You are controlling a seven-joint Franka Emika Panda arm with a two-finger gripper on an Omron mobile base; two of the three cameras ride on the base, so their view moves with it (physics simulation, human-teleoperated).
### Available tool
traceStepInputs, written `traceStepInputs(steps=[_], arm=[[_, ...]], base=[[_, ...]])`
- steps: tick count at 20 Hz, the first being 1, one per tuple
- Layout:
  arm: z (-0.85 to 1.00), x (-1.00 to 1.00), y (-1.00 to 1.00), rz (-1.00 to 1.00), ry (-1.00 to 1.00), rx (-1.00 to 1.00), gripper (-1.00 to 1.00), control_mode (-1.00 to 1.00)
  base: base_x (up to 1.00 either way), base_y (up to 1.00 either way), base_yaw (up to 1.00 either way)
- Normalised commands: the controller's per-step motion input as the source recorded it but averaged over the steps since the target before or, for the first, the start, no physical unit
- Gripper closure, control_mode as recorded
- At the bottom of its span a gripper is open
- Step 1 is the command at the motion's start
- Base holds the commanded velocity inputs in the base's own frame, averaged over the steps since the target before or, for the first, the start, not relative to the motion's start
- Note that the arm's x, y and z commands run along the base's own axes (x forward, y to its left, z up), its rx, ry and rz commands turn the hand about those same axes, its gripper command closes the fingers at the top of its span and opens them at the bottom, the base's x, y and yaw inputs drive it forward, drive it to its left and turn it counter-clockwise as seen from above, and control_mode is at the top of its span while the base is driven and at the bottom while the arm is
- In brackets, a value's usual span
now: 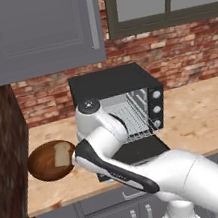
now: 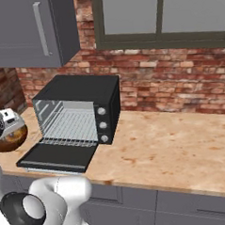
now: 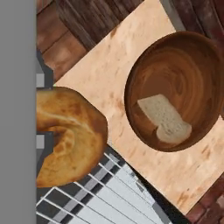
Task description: Pick up the heated bread from the toaster oven and place it in the bowl. Then move the bread bowl to the dining counter.
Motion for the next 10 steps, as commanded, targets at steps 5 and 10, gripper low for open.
traceStepInputs(steps=[5,10], arm=[[0.00,0.36,1.00,0.41,0.08,0.11,1.00,-1.00],[-0.06,0.53,0.95,0.04,0.04,-0.01,1.00,-1.00]], base=[[0.00,0.00,0.00],[0.00,0.00,0.00]])
